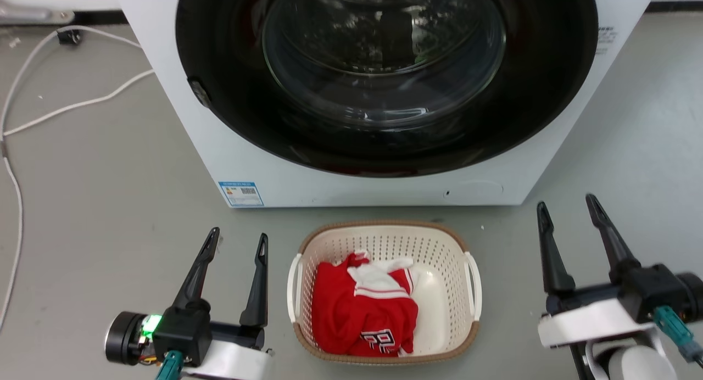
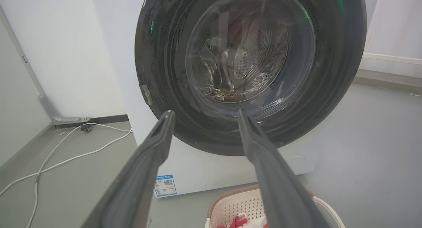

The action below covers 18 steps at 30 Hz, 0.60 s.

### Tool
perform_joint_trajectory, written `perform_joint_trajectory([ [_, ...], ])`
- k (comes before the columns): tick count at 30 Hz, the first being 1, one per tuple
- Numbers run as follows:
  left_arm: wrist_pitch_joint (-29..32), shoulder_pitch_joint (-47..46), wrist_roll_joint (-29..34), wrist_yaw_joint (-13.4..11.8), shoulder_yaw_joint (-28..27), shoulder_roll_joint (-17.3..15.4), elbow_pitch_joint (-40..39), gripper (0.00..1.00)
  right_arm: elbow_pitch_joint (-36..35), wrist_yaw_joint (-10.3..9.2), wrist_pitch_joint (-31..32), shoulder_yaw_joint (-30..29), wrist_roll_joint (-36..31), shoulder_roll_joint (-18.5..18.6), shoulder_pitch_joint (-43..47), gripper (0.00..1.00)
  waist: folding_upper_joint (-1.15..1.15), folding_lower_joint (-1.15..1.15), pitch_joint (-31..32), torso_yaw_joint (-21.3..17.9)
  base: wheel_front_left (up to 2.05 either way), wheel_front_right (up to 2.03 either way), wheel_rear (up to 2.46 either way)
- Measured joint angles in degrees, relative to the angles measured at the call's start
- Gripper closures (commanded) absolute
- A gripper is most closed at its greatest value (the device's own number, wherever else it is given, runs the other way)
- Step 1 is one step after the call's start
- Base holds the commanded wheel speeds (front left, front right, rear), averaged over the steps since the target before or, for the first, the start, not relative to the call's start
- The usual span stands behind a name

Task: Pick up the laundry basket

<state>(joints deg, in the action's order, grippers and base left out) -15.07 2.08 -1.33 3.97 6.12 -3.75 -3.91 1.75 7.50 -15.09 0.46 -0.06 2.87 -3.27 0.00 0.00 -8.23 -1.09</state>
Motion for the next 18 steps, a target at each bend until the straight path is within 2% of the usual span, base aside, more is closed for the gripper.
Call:
perform_joint_trajectory([
  [10,0.0,-9.65,0.02,2.09,0.13,-1.7,9.28,0.0,4.93,0.0,-0.01,0.69,-2.44,0.01,-8.24,0.0,0.0,0.0,-11.2,-0.6,0.0,0.0,0.0],
  [18,0.0,-20.11,-2.24,3.22,2.19,-4.41,20.53,0.0,14.37,0.01,0.54,1.98,-4.39,0.0,-17.03,0.0,0.0,0.01,-20.33,-0.41,0.0,0.0,0.0],
])
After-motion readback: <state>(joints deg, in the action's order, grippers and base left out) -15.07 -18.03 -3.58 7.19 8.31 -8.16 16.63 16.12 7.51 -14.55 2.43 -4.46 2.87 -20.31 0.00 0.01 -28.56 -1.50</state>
